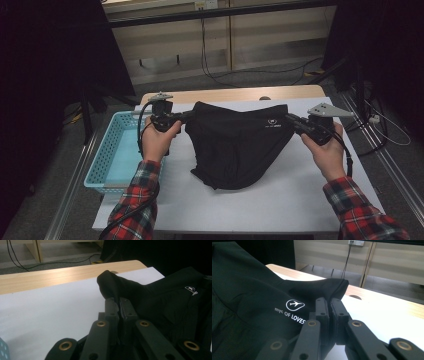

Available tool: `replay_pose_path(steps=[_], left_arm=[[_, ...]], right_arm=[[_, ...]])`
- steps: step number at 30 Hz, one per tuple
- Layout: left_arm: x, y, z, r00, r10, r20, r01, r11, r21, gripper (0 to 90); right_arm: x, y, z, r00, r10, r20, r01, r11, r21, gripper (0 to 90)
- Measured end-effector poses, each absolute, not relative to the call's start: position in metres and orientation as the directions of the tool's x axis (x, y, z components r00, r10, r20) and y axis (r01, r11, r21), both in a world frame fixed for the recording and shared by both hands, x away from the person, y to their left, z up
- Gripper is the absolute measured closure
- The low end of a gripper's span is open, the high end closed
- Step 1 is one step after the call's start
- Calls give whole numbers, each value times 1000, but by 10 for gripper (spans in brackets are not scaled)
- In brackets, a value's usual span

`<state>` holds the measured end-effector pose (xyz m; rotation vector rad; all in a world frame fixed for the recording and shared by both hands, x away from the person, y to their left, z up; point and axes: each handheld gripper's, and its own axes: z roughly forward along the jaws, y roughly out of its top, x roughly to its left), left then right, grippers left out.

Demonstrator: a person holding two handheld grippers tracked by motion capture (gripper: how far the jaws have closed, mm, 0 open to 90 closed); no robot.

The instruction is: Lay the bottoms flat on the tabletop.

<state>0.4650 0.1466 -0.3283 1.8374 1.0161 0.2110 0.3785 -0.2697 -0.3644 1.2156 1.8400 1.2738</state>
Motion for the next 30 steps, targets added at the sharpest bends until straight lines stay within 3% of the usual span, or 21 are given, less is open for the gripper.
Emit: replay_pose_path(steps=[11, 18, 19, 21, 22, 23, 25, 30], left_arm=[[492, 142, -333, 623, 729, -282, 566, -171, 806, 864], [538, 133, -313, 563, 789, -245, 519, -107, 848, 842], [543, 131, -313, 537, 806, -248, 526, -91, 845, 766], [548, 127, -318, 501, 827, -255, 558, -83, 826, 389], [545, 125, -322, 519, 826, -220, 543, -120, 831, 344], [543, 125, -326, 529, 820, -217, 545, -133, 828, 361], [536, 121, -338, 543, 808, -230, 568, -151, 809, 266], [509, 112, -365, 573, 790, -220, 576, -197, 794, 151]], right_arm=[[410, -269, -366, -406, 914, 21, 374, 145, 916, 857], [480, -261, -335, -297, 955, -4, 348, 112, 931, 849], [488, -260, -330, -262, 965, -7, 326, 96, 940, 788], [497, -257, -328, -220, 975, 21, 314, 51, 948, 480], [497, -254, -329, -212, 977, 4, 323, 66, 944, 468], [494, -252, -333, -228, 974, -8, 352, 90, 932, 450], [484, -250, -343, -273, 962, 17, 386, 93, 918, 351], [446, -249, -372, -342, 939, 26, 439, 135, 888, 284]])
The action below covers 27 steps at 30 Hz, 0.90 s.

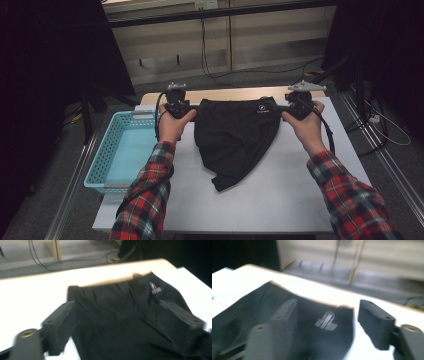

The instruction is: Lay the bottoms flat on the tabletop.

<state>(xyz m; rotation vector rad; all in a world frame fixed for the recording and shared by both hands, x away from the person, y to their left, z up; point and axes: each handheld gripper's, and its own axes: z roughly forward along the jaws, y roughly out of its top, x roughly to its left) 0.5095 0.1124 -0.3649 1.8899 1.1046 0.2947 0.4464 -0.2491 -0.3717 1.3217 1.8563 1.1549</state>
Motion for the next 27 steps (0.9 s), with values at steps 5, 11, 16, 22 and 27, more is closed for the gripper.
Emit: replay_pose_path(steps=[5, 11, 16, 22, 27], left_arm=[[483, 107, -379, 618, 761, -200, 548, -234, 803, 129], [453, 106, -396, 656, 733, -178, 529, -279, 802, 116], [440, 109, -407, 674, 720, -164, 518, -302, 800, 110], [435, 111, -408, 683, 715, -151, 511, -320, 798, 94], [429, 111, -404, 695, 705, -139, 492, -326, 807, 93]], right_arm=[[407, -249, -392, -383, 924, 26, 458, 165, 873, 250], [370, -248, -414, -405, 913, 50, 490, 171, 855, 199], [354, -242, -429, -425, 904, 42, 511, 202, 836, 197], [349, -233, -432, -441, 896, 57, 515, 200, 834, 189], [346, -228, -436, -454, 888, 64, 522, 208, 827, 189]])
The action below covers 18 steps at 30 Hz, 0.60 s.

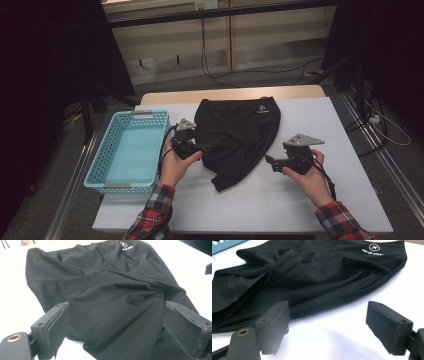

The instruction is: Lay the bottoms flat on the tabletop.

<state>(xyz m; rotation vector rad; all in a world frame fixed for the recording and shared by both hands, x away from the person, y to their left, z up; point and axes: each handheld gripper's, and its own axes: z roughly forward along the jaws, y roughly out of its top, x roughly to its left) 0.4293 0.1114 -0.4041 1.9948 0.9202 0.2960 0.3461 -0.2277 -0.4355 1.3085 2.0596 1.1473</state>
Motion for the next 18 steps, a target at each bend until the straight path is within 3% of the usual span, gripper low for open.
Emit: replay_pose_path(steps=[7, 18], left_arm=[[424, 113, -405, 700, 703, -126, 484, -338, 807, 92], [421, 118, -403, 696, 709, -116, 474, -332, 815, 92]], right_arm=[[343, -216, -436, -480, 875, 59, 510, 224, 830, 259], [352, -199, -449, -537, 838, 99, 540, 251, 803, 516]])
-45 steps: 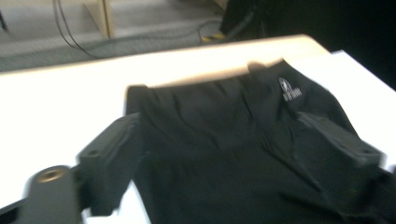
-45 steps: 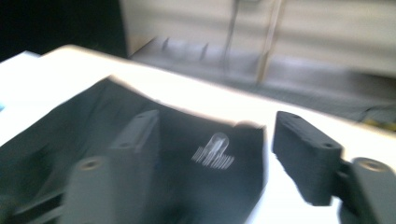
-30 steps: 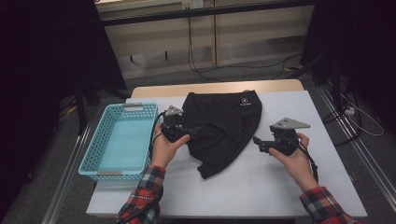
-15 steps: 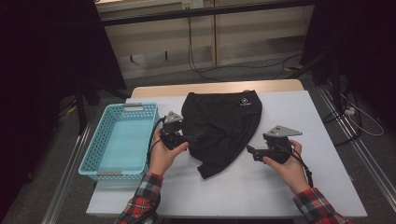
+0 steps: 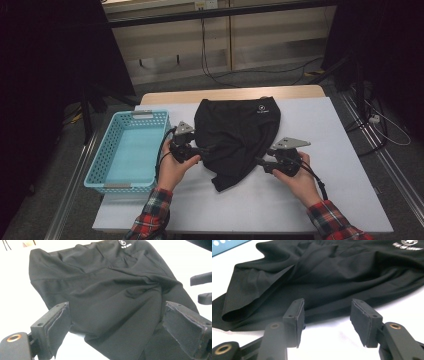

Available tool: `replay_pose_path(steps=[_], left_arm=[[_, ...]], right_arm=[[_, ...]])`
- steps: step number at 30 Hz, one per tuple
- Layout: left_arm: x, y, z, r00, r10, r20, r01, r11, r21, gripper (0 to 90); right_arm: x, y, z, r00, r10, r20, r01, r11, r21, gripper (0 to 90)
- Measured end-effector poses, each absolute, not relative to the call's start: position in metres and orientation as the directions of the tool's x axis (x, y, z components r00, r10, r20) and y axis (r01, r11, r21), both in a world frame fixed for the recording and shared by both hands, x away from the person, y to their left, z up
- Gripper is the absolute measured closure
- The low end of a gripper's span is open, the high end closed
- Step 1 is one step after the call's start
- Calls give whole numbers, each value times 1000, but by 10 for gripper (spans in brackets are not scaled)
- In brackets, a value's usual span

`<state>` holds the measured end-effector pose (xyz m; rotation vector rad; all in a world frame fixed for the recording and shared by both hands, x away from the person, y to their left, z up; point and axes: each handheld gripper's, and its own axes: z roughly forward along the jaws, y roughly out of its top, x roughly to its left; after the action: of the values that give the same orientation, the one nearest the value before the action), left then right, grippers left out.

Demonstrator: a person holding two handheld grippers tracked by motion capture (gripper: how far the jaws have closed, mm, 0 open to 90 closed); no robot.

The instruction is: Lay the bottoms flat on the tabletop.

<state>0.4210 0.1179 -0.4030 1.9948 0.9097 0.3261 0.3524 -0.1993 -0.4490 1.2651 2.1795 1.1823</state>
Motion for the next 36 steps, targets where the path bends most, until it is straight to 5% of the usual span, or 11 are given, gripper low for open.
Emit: replay_pose_path(steps=[8, 12, 36], left_arm=[[420, 114, -404, 708, 699, -101, 466, -355, 810, 92], [419, 114, -405, 710, 697, -100, 466, -359, 809, 92], [418, 117, -405, 717, 690, -93, 460, -368, 808, 92]], right_arm=[[358, -182, -461, -565, 820, 85, 570, 314, 759, 708], [358, -182, -461, -561, 823, 89, 577, 313, 754, 900], [350, -236, -445, -549, 831, 92, 582, 301, 755, 900]])
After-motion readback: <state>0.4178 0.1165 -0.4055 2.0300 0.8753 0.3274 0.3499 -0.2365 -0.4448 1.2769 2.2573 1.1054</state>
